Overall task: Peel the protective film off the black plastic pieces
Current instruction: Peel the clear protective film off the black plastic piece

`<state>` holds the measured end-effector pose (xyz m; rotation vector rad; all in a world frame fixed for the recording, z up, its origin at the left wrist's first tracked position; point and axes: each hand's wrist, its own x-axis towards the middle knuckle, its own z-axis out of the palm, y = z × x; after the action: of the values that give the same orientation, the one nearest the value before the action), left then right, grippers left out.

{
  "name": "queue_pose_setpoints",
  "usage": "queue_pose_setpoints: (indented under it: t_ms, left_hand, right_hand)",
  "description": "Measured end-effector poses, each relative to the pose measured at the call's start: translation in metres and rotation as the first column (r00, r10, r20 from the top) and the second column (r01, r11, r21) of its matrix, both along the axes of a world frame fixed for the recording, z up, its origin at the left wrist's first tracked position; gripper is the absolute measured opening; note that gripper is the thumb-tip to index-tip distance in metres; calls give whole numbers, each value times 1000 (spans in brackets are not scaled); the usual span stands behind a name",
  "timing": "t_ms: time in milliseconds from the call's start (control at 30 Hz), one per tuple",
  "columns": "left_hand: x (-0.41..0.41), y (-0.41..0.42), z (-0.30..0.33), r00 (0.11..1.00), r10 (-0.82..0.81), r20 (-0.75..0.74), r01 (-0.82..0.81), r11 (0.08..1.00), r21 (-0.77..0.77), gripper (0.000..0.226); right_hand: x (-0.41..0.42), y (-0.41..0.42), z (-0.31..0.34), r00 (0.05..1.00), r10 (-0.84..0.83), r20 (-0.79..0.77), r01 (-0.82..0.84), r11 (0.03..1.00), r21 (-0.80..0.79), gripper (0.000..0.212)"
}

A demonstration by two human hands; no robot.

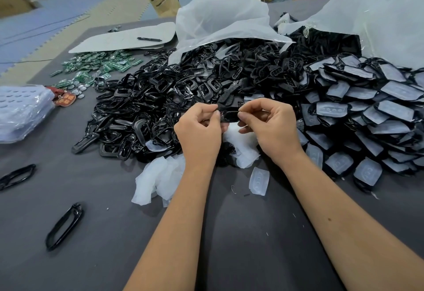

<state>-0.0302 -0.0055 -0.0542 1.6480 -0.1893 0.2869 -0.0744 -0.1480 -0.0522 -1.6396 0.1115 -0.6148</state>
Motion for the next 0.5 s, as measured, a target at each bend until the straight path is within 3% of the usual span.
queue_pose_setpoints:
  t_ms: [500]
  left_hand:
    - [3, 3, 0, 979, -202, -26, 201, 979, -44, 17]
  right_hand:
    - [-1, 0, 0, 991, -106, -75, 95, 985, -143, 8]
